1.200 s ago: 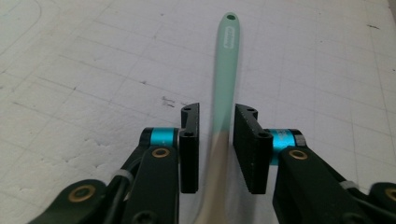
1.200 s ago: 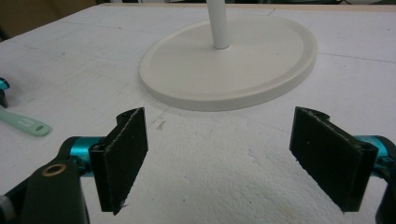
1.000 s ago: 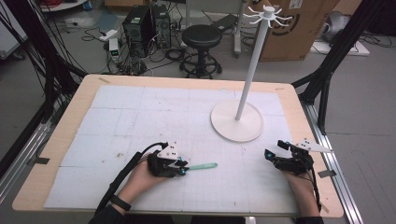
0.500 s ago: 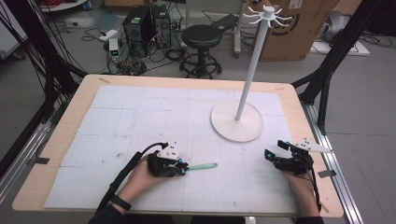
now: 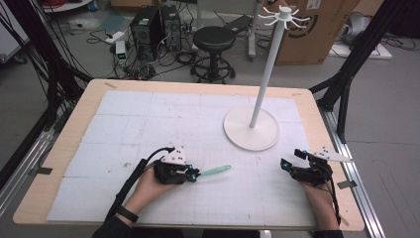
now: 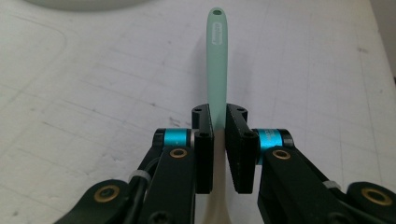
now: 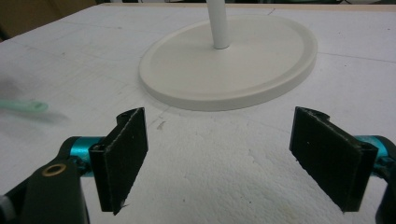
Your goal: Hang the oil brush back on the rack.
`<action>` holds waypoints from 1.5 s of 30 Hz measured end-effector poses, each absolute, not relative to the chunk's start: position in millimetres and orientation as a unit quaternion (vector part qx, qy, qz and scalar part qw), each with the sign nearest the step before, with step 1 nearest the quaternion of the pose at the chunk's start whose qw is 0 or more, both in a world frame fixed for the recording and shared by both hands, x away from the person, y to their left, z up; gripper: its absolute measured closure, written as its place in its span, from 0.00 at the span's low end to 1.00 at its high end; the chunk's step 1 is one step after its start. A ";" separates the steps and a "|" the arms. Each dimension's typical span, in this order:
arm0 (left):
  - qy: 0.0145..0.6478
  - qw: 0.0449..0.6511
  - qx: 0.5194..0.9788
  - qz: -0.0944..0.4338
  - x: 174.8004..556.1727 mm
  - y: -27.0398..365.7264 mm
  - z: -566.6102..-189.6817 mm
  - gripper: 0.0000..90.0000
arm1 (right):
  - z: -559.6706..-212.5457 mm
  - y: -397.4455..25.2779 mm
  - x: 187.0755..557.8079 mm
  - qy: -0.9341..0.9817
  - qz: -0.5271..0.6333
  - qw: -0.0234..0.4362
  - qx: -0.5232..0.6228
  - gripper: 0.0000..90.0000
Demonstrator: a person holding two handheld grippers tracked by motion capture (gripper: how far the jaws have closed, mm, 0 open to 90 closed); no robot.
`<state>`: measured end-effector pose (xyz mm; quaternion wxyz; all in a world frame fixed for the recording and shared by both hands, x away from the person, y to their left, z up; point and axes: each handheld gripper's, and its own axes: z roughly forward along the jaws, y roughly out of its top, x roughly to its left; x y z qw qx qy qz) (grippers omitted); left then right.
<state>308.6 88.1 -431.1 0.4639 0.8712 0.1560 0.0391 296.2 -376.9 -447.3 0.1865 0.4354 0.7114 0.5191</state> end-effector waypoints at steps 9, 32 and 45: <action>0.179 0.505 0.843 0.051 318.4 93.6 -400.3 0.91 | -447.5 -377.0 296.5 0.711 0.520 0.186 0.435 0.21; 0.182 0.559 0.807 0.067 360.0 84.3 -284.8 0.91 | -447.4 -377.6 297.1 0.709 0.521 0.183 0.440 0.21; 0.167 0.577 0.795 0.082 382.0 68.5 -217.5 0.91 | -447.5 -377.7 297.6 0.708 0.522 0.182 0.439 0.21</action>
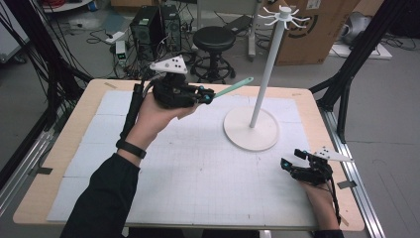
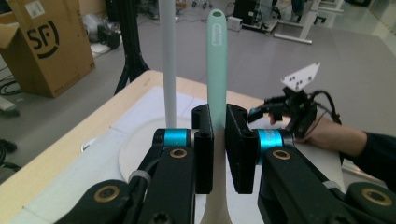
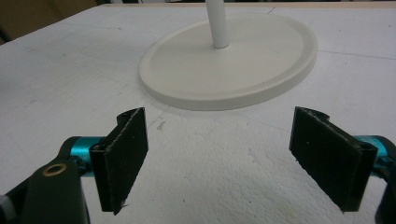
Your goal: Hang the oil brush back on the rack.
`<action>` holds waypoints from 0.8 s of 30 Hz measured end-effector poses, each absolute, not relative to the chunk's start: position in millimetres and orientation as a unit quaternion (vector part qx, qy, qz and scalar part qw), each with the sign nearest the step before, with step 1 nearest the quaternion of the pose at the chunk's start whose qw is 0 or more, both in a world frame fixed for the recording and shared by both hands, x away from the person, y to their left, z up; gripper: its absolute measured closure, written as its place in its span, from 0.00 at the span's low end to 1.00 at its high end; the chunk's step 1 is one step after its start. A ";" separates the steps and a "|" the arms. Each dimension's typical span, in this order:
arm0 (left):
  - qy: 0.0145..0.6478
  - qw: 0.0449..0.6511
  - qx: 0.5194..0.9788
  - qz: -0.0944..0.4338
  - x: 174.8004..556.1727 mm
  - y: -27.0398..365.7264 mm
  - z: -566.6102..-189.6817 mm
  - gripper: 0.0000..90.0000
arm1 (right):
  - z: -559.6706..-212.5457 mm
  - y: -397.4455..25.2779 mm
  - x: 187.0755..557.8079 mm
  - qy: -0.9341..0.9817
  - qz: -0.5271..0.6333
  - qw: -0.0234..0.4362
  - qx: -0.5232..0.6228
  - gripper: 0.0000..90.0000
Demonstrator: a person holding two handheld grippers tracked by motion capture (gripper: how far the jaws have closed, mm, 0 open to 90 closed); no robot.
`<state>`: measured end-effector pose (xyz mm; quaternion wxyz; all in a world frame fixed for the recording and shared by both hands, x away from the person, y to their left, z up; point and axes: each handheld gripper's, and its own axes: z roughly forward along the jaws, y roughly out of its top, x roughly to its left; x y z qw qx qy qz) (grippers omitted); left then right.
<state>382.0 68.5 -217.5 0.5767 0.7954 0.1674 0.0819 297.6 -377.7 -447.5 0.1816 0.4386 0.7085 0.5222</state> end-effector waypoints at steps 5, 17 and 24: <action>0.165 0.582 0.791 0.091 386.4 63.8 -200.5 0.91 | -447.6 -377.8 297.6 0.708 0.522 0.179 0.439 0.21; 0.160 0.592 0.783 0.104 392.6 60.9 -169.2 0.91 | -447.5 -377.8 297.5 0.708 0.522 0.179 0.440 0.21; 0.158 0.597 0.779 0.110 394.5 60.2 -159.0 0.91 | -447.5 -377.9 297.7 0.709 0.523 0.180 0.438 0.21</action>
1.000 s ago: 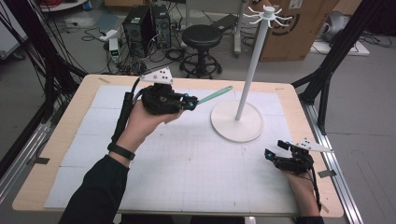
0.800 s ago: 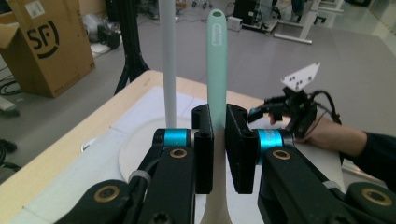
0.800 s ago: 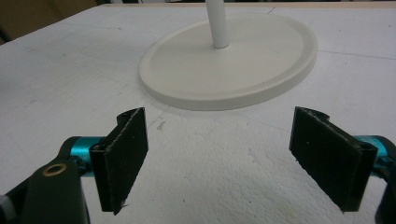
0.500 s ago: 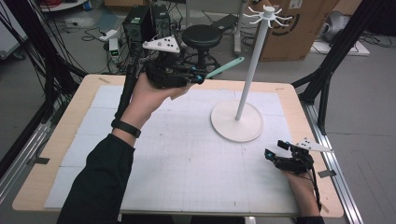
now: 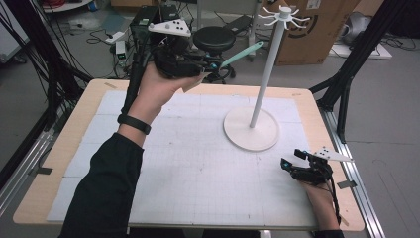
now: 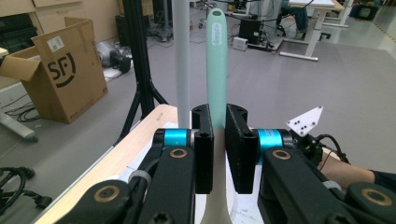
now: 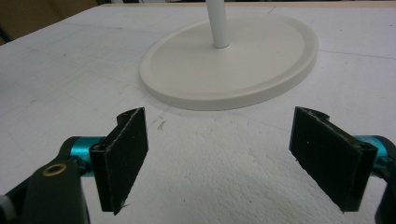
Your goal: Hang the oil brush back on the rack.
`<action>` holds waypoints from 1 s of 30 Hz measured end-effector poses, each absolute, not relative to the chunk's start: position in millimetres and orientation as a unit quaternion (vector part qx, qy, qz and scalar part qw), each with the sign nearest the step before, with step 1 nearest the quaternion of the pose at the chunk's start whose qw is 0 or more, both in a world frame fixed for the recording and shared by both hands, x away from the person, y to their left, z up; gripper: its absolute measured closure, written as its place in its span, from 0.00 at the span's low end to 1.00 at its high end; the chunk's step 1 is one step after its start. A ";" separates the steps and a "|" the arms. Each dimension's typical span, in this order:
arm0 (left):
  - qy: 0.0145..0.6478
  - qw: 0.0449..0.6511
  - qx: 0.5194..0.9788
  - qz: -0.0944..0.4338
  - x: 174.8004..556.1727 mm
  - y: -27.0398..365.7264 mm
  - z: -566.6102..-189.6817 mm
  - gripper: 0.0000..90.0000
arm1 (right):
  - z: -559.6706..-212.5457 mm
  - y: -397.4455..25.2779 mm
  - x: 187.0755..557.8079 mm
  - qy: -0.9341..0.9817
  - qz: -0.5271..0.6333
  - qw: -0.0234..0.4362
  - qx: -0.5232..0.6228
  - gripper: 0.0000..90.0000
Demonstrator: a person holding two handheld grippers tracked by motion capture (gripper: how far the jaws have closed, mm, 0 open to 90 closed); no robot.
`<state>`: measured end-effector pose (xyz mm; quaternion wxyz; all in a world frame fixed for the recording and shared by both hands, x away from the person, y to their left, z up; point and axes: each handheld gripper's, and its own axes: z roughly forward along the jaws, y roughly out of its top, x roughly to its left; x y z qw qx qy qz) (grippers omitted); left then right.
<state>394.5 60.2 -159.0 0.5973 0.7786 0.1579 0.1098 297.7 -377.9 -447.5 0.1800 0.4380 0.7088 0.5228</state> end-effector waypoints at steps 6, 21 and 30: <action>0.160 0.603 0.774 0.112 396.8 61.2 -151.4 0.91 | -447.5 -377.9 297.6 0.709 0.523 0.179 0.439 0.21; 0.164 0.613 0.763 0.122 403.5 59.0 -140.5 0.91 | -447.6 -377.7 297.6 0.708 0.523 0.180 0.438 0.21; 0.166 0.613 0.763 0.123 406.6 55.6 -138.8 0.91 | -447.6 -377.8 297.4 0.710 0.522 0.180 0.438 0.21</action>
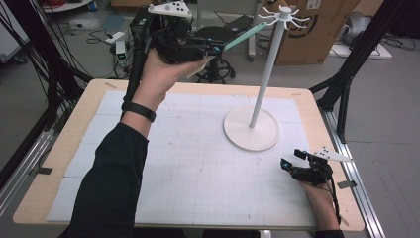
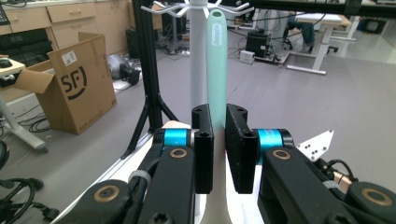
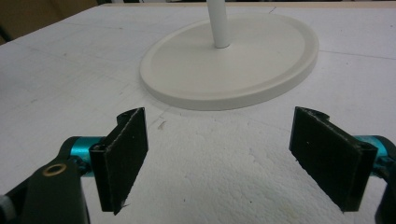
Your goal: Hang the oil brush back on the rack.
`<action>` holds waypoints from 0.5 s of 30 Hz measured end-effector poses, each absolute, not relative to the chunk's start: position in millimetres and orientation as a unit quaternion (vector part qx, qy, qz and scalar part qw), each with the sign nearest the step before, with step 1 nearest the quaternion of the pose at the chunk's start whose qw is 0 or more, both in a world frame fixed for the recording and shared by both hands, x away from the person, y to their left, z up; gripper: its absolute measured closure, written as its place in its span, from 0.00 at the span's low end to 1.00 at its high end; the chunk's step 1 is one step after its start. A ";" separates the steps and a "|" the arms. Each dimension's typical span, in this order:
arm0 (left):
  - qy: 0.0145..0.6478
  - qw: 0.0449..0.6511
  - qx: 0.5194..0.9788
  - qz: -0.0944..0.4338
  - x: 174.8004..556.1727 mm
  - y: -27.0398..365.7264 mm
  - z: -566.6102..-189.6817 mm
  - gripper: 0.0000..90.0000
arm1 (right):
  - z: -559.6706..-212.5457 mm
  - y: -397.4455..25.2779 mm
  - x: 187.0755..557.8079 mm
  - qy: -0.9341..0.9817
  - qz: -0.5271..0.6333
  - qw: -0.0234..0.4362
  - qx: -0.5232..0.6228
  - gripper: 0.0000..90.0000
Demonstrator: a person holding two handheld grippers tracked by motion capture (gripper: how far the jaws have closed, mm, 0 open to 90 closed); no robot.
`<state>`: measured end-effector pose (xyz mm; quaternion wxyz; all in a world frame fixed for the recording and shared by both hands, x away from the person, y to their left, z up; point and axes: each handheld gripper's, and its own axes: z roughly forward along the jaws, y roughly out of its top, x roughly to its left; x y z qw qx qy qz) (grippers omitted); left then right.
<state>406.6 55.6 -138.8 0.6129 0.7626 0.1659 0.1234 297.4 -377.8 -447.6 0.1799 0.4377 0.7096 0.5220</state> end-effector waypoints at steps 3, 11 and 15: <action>0.169 0.610 0.765 0.122 408.0 54.3 -140.4 0.91 | -447.6 -377.8 297.5 0.710 0.522 0.181 0.436 0.21; 0.169 0.611 0.764 0.123 410.2 51.1 -142.1 0.91 | -447.4 -377.8 297.4 0.710 0.522 0.180 0.437 0.21; 0.170 0.608 0.766 0.122 411.0 49.8 -143.2 0.91 | -447.6 -377.8 297.5 0.710 0.522 0.181 0.436 0.21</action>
